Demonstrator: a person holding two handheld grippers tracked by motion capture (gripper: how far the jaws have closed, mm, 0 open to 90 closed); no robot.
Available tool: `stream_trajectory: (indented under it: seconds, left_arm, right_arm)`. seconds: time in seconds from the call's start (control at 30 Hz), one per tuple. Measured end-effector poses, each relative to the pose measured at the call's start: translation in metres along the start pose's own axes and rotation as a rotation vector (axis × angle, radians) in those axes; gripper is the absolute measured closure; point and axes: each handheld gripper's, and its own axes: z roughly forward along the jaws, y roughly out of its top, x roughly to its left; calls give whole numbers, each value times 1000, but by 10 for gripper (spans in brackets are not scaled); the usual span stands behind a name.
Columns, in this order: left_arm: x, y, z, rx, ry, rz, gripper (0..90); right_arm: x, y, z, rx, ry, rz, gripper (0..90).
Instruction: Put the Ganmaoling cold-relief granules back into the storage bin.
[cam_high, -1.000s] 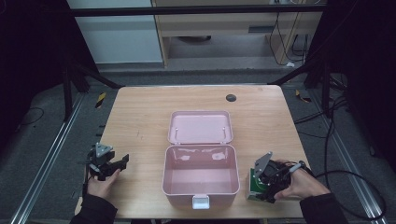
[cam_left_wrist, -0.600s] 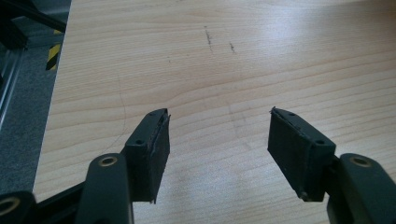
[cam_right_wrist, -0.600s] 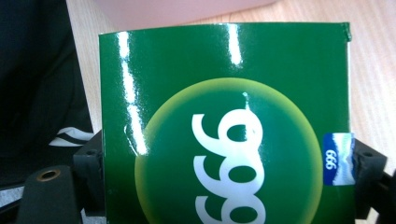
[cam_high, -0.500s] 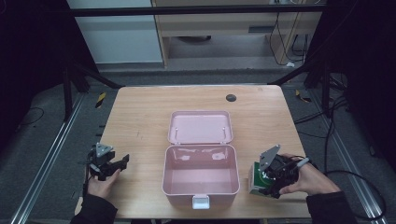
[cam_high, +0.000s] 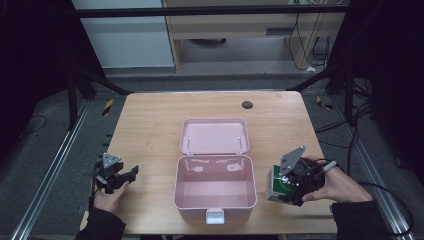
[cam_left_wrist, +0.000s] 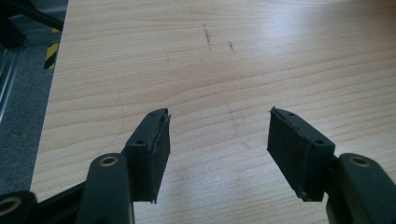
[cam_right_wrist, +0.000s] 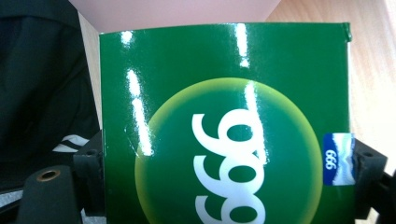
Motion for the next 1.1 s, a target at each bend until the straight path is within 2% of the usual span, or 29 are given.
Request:
stream_trajectory:
  seconds: [0.57,1.1]
  left_arm:
    - [0,0,1,4,3,-3,384]
    - [1,0,0,4,4,-4,383]
  right_arm:
    - [-5,23,-33,-40,-52,-37,162]
    - [-5,47,-52,-49,-53,-74,162]
